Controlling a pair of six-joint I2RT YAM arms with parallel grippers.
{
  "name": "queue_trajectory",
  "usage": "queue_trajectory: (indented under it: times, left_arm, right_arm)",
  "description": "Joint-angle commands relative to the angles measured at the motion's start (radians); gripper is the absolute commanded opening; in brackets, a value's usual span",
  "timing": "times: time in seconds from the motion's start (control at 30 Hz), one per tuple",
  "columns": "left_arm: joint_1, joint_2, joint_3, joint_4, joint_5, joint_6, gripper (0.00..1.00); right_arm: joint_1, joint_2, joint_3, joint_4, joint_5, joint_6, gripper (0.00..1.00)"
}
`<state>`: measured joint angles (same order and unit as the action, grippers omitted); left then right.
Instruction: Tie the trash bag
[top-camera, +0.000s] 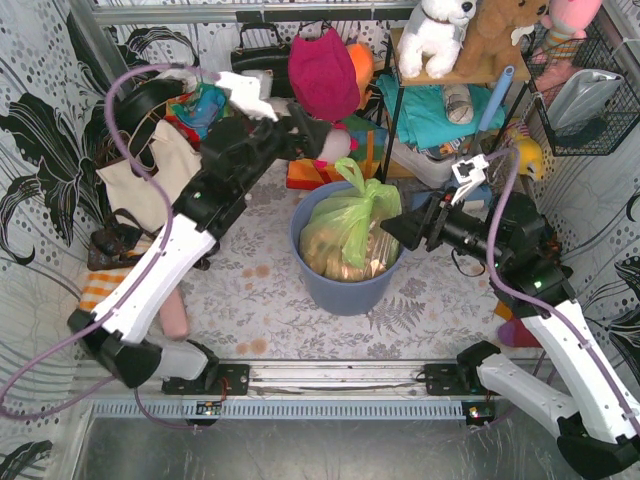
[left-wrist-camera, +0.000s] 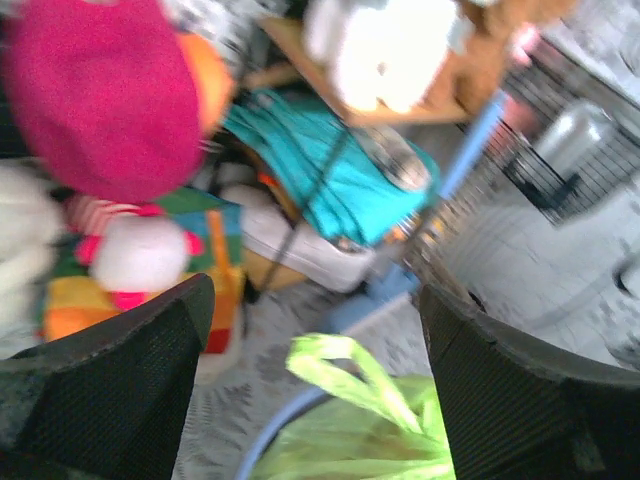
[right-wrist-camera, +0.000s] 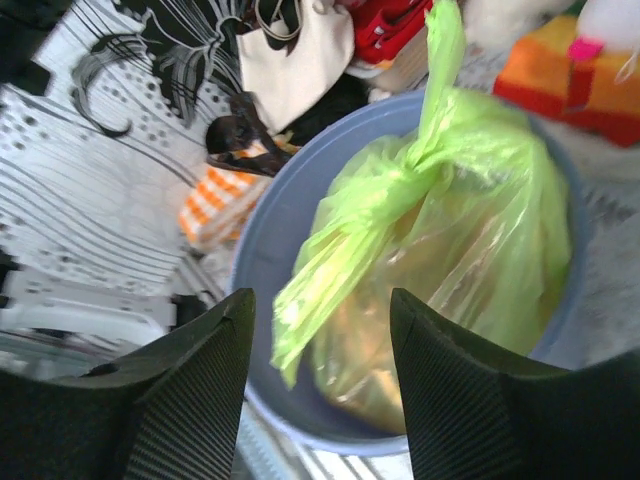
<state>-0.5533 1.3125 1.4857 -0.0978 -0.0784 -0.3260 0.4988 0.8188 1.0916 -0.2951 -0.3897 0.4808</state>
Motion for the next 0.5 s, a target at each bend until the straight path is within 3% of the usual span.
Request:
queue_trajectory:
  times: [0.0,0.17,0.47]
  left_arm:
    - [-0.001,0.163,0.123,-0.141,0.367,-0.075,0.89]
    - [-0.006,0.276,0.2,-0.22,0.38,-0.082,0.9]
    - [-0.006,0.324,0.219,-0.287,0.285,-0.079,0.97]
  right_arm:
    - [-0.004,-0.055,-0.046,-0.027,-0.02,0.32,0.54]
    - [-0.001,-0.055,-0.093,-0.032,-0.061,0.398,0.53]
    - [0.069,-0.007,-0.125,0.004,-0.055,0.428,0.51]
